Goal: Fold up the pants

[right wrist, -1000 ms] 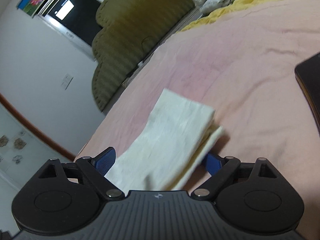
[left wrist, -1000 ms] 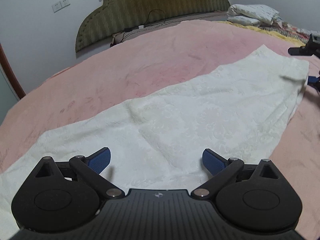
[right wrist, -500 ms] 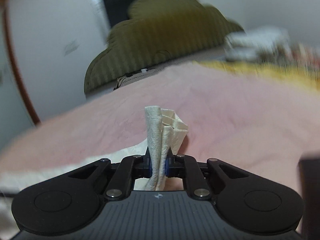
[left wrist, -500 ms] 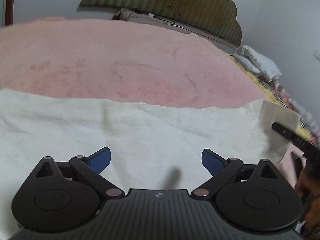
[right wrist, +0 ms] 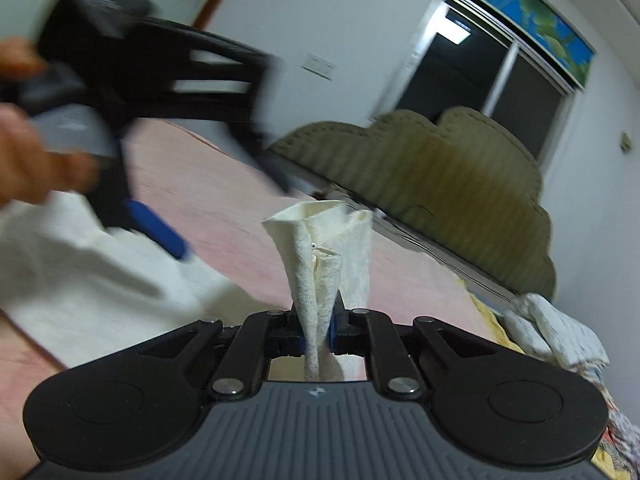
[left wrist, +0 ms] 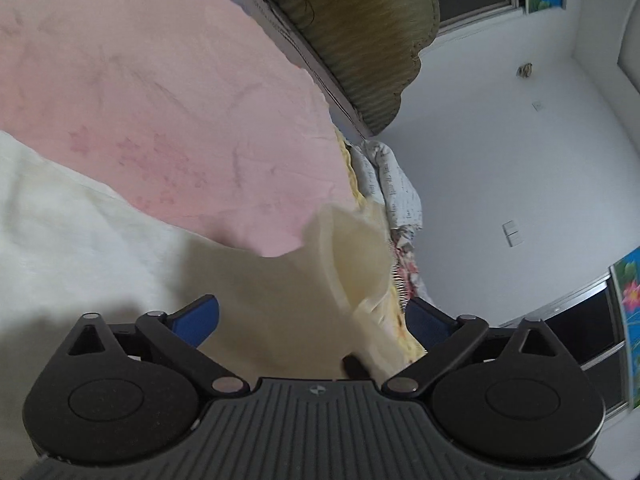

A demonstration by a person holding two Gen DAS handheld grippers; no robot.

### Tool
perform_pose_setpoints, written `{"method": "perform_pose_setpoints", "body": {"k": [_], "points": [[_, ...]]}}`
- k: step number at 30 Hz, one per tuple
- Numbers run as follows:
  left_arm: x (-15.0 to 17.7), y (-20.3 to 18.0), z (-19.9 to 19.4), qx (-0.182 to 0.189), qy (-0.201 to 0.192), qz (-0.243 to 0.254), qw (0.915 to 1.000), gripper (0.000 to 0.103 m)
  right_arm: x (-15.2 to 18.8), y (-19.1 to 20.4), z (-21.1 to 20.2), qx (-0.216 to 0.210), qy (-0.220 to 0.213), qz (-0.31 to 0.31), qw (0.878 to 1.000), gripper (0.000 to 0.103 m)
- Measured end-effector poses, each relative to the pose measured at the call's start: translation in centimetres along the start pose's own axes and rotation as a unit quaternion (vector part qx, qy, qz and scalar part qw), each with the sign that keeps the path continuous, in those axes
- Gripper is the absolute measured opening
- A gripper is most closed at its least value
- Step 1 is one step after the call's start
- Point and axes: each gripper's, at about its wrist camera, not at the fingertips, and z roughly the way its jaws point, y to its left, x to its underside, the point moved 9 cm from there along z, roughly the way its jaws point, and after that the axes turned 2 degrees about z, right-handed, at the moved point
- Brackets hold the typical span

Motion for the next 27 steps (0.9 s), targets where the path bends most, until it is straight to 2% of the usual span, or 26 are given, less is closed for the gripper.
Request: {"method": "perform_pose_setpoints", "body": {"k": [4, 6, 7, 8, 11, 13, 16, 20, 23, 27], "points": [[-1.0, 0.8, 2.0, -0.013, 0.014, -0.032, 0.9993, 0.097, -0.7, 2.4, -0.8, -0.035, -0.015, -0.025, 0.999, 0.01], [-1.9, 1.5, 1.8, -0.03, 0.005, -0.036, 0.9989, 0.083, -0.6, 4.0, -1.2, -0.044, -0.016, -0.056, 0.997, 0.01], [-2.2, 1.8, 1.5, -0.041, 0.003, -0.031, 0.9987, 0.059, -0.5, 4.6, -1.2, -0.048, -0.015, -0.064, 0.997, 0.01], [-2.4, 2.1, 1.3, -0.054, 0.007, -0.025, 0.9982, 0.03, -0.5, 5.1, -1.3, -0.056, -0.014, -0.064, 0.996, 0.01], [-2.8, 3.1, -0.2, -0.088, 0.012, -0.004, 0.996, 0.008, -0.9, 6.2, -1.7, -0.081, -0.016, -0.045, 0.996, 0.01], [-3.1, 3.1, -1.7, -0.112, 0.006, 0.034, 0.9931, 0.007, -1.5, 6.9, -1.9, -0.096, -0.023, -0.031, 0.995, 0.01], [-3.8, 2.8, -4.9, -0.175, -0.007, 0.107, 0.9788, 0.007, -2.8, 8.3, -2.0, -0.13, -0.034, -0.011, 0.991, 0.01], [-4.8, 2.8, -8.6, -0.252, -0.022, 0.197, 0.9471, 0.008, -5.2, 11.6, -1.8, -0.182, -0.052, -0.017, 0.982, 0.01], [-5.1, 4.4, -11.8, -0.3, -0.037, 0.228, 0.9256, 0.008, -6.5, 14.7, -1.0, -0.217, -0.058, -0.036, 0.974, 0.01], [-5.4, 7.9, -13.8, -0.337, -0.044, 0.221, 0.9142, 0.008, -6.7, 18.7, 0.4, -0.263, -0.044, -0.05, 0.963, 0.01]]}}
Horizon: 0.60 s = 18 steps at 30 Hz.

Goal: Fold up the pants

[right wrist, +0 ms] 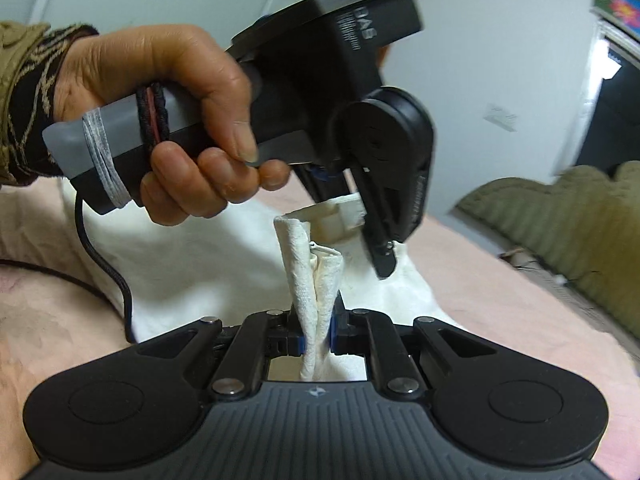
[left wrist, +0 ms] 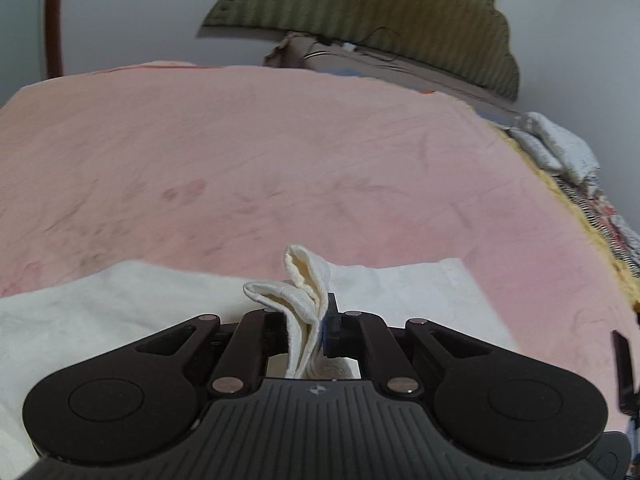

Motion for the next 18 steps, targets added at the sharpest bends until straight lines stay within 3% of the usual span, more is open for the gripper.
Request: {"method": "perform_pose_setpoints", "body": {"k": [6, 9, 11, 14, 16, 18], "points": [[2.3, 2.9, 1.7, -0.026, 0.005, -0.002, 0.9997, 0.013, 0.5, 2.0, 3.1, -0.028, 0.028, -0.009, 0.999, 0.01], [2.5, 3.7, 1.2, -0.043, -0.009, 0.009, 0.999, 0.033, 0.7, 2.1, 3.5, -0.027, 0.032, -0.012, 0.999, 0.011], [2.6, 4.7, 0.3, -0.07, -0.012, 0.016, 0.9974, 0.063, 0.3, 1.8, 3.9, -0.028, 0.033, -0.006, 0.999, 0.012], [3.3, 7.2, -2.4, -0.145, -0.015, 0.032, 0.9888, 0.072, -0.5, 1.6, 3.7, -0.026, 0.019, 0.003, 0.999, 0.012], [4.2, 8.6, -4.7, -0.176, -0.019, 0.041, 0.9834, 0.076, -1.2, 1.5, 3.4, -0.026, 0.004, 0.012, 1.0, 0.011], [5.5, 10.0, -7.0, -0.196, -0.02, 0.045, 0.9794, 0.087, -1.4, 1.7, 3.8, -0.027, 0.003, 0.016, 1.0, 0.011]]}}
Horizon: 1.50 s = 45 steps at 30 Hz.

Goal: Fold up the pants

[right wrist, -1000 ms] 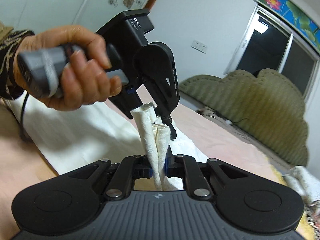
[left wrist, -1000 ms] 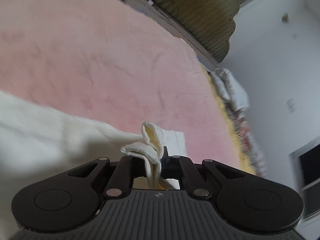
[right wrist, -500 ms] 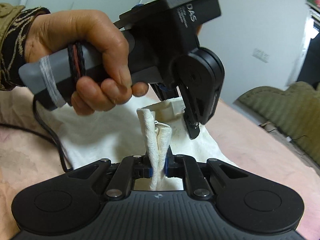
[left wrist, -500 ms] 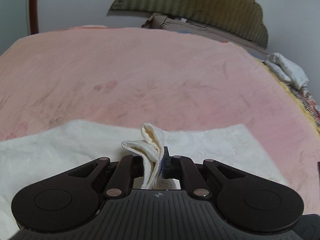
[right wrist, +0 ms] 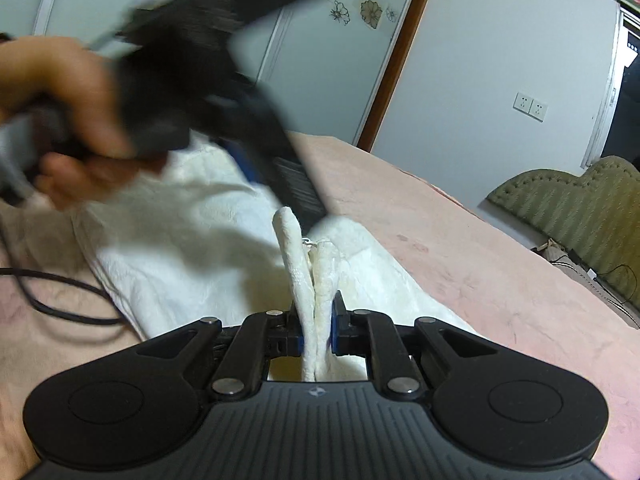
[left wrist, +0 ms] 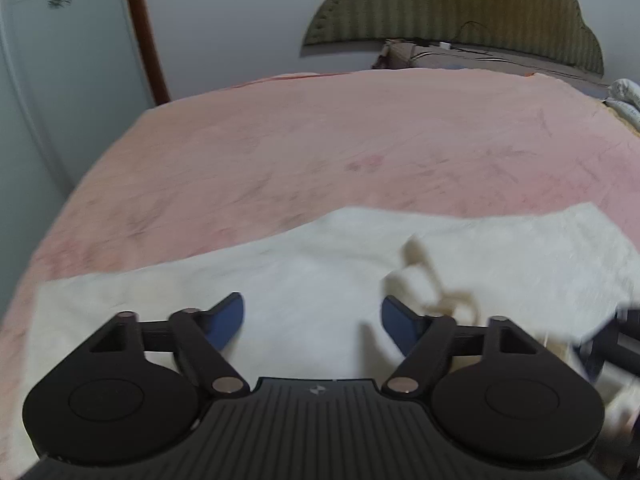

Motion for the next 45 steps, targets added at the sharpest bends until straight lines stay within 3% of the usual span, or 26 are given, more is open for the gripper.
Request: {"method": "perform_pose_setpoints", "body": {"k": [2, 5, 8, 11, 14, 17, 20, 23, 26, 33, 37, 41, 43, 45], "points": [[2.0, 1.6, -1.0, -0.021, 0.011, 0.012, 0.9997, 0.097, 0.5, 0.1, 0.6, -0.006, 0.009, 0.006, 1.0, 0.012], [6.1, 3.1, -1.3, -0.054, 0.061, 0.07, 0.9942, 0.098, 1.1, 0.5, 1.6, -0.013, 0.042, -0.008, 0.999, 0.013], [8.1, 4.0, -3.1, -0.066, 0.045, 0.108, 0.9909, 0.101, 0.7, 0.6, 1.4, -0.001, 0.037, -0.02, 0.999, 0.028], [7.8, 5.1, -4.7, -0.098, 0.05, 0.122, 0.9865, 0.099, 0.4, 1.2, 0.1, -0.015, 0.031, -0.009, 0.999, 0.03], [5.5, 5.3, -6.2, -0.11, 0.008, 0.103, 0.9885, 0.099, -0.3, 1.6, -2.2, -0.073, 0.005, 0.02, 0.997, 0.03], [2.5, 4.4, -6.7, -0.063, -0.029, 0.034, 0.997, 0.1, -1.5, 0.6, -4.7, -0.09, -0.03, 0.055, 0.994, 0.03], [0.4, 3.1, -5.7, 0.019, -0.03, -0.056, 0.9978, 0.099, -1.9, -1.2, -5.1, -0.081, -0.026, 0.084, 0.993, 0.03], [-0.4, 1.6, -4.2, 0.125, 0.0, -0.155, 0.98, 0.096, -0.8, -1.1, -4.4, -0.065, 0.006, 0.059, 0.996, 0.03], [0.2, -0.1, -3.1, 0.186, 0.045, -0.211, 0.9585, 0.09, -0.4, 0.3, -4.3, -0.076, 0.019, 0.036, 0.996, 0.03], [1.2, -2.7, -2.2, 0.265, 0.077, -0.255, 0.9267, 0.089, 1.1, 2.1, -2.3, -0.013, 0.044, -0.065, 0.997, 0.03], [3.2, -4.9, -1.1, 0.306, 0.124, -0.26, 0.9076, 0.088, 1.9, 0.9, -2.9, 0.005, 0.05, -0.051, 0.997, 0.03], [5.1, -5.1, 0.0, 0.303, 0.15, -0.266, 0.9028, 0.081, 2.3, 0.8, -2.8, -0.008, 0.051, -0.039, 0.998, 0.029], [4.5, -4.1, -0.1, 0.303, 0.145, -0.29, 0.8963, 0.082, 2.4, 1.3, -2.6, -0.013, 0.042, -0.052, 0.998, 0.014], [3.2, -3.0, -0.6, 0.299, 0.118, -0.3, 0.8982, 0.084, 2.4, 1.5, -2.5, -0.014, 0.038, -0.055, 0.998, 0.01]]}}
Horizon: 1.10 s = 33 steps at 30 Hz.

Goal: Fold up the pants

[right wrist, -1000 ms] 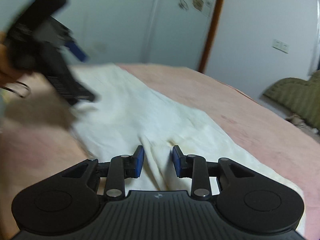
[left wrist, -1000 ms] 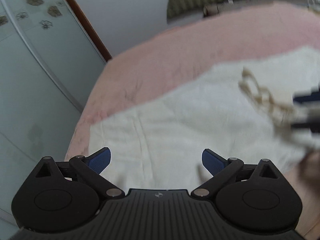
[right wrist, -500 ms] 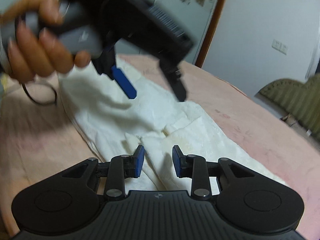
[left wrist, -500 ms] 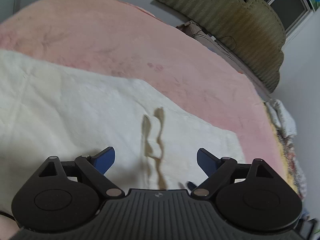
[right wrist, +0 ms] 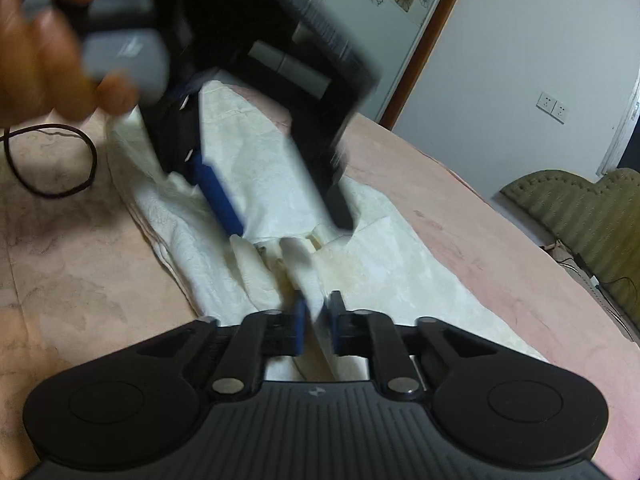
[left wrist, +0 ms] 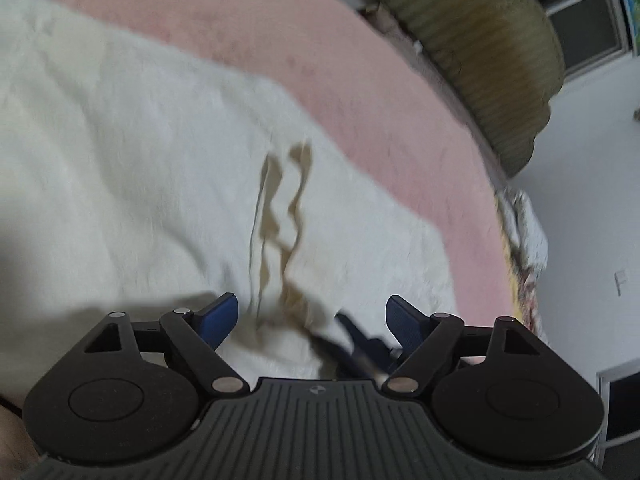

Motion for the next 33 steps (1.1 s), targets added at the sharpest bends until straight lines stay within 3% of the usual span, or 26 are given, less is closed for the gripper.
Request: {"method": "perform_pose_setpoints", "body": {"k": [2, 6, 11, 12, 13, 14, 15, 17, 20, 22, 23, 24, 27, 31, 33], "points": [[-0.9, -0.7, -0.3, 0.001, -0.011, 0.005, 0.9999, 0.084, -0.1, -0.4, -0.2, -0.001, -0.011, 0.015, 1.0, 0.009], [-1.3, -2.8, 1.0, 0.029, 0.004, 0.016, 0.9994, 0.084, -0.8, -2.9, -1.6, -0.038, -0.044, 0.122, 0.991, 0.009], [-1.3, -2.8, 4.2, 0.045, 0.029, -0.03, 0.9981, 0.077, -1.1, -5.3, -3.2, -0.076, -0.07, 0.206, 0.973, 0.009], [-1.4, -2.5, 4.7, 0.052, 0.029, -0.046, 0.9972, 0.072, -1.1, -5.5, -3.2, -0.08, -0.072, 0.212, 0.971, 0.009], [-1.6, -2.1, 5.2, 0.056, 0.03, -0.064, 0.9959, 0.055, -1.1, -5.5, -3.3, -0.083, -0.074, 0.215, 0.97, 0.009], [-1.7, -1.8, 5.7, 0.06, 0.035, -0.083, 0.9941, 0.028, -1.2, -5.4, -3.4, -0.083, -0.074, 0.215, 0.97, 0.009], [-1.8, -1.3, 6.2, 0.065, 0.04, -0.101, 0.992, 0.016, -1.2, -5.4, -3.3, -0.083, -0.072, 0.211, 0.971, 0.009], [-1.9, -0.8, 6.5, 0.061, 0.035, -0.111, 0.9913, 0.004, -1.1, -4.8, -2.9, -0.095, -0.057, 0.201, 0.973, 0.011], [-1.9, -0.9, 5.6, 0.04, 0.007, -0.073, 0.9965, 0.002, -1.6, -4.9, -4.0, -0.138, -0.065, 0.207, 0.966, 0.012], [-2.1, -1.3, 4.4, 0.027, -0.012, -0.042, 0.9987, 0.002, -2.3, -7.3, -5.7, -0.178, -0.109, 0.265, 0.942, 0.012], [-2.1, -1.5, 3.9, 0.022, -0.017, -0.026, 0.9993, 0.002, -2.4, -8.8, -6.2, -0.173, -0.12, 0.291, 0.933, 0.012], [-2.0, -1.6, 3.5, 0.018, -0.018, -0.015, 0.9996, 0.002, -2.1, -10.1, -6.2, -0.155, -0.118, 0.306, 0.932, 0.012], [-1.3, -1.1, 3.6, 0.004, -0.013, -0.003, 0.9999, 0.002, 0.2, -11.5, -3.7, -0.072, -0.042, 0.292, 0.953, 0.012], [0.3, 0.7, 4.9, -0.019, -0.005, -0.002, 0.9998, 0.006, 3.7, -8.6, 0.1, -0.079, 0.051, 0.279, 0.956, 0.011], [0.3, 0.9, 4.7, -0.014, -0.015, 0.007, 0.9998, 0.007, 3.6, -8.3, -0.2, -0.061, 0.042, 0.277, 0.958, 0.012]]}}
